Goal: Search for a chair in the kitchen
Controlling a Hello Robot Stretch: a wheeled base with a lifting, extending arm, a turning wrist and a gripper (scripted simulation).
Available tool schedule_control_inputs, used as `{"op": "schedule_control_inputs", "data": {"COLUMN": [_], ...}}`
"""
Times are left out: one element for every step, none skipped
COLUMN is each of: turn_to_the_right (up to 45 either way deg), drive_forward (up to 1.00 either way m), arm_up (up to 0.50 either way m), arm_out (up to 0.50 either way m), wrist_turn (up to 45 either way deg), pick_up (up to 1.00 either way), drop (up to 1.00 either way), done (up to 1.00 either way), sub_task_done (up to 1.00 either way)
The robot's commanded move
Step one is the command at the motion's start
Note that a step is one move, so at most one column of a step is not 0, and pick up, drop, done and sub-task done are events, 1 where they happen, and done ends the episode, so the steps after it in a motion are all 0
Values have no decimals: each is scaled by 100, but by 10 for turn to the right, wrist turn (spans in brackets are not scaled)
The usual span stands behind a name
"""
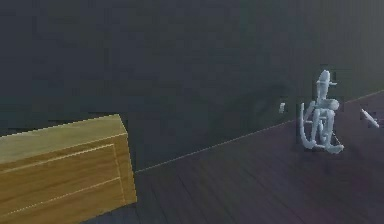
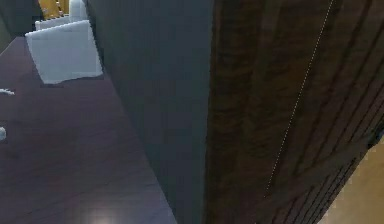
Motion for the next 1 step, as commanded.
{"op": "schedule_control_inputs", "data": {"turn_to_the_right": [0], "drive_forward": [5], "arm_up": [0], "arm_out": [0], "wrist_turn": [0], "pick_up": [0], "drop": [0], "done": [0], "sub_task_done": [0]}}
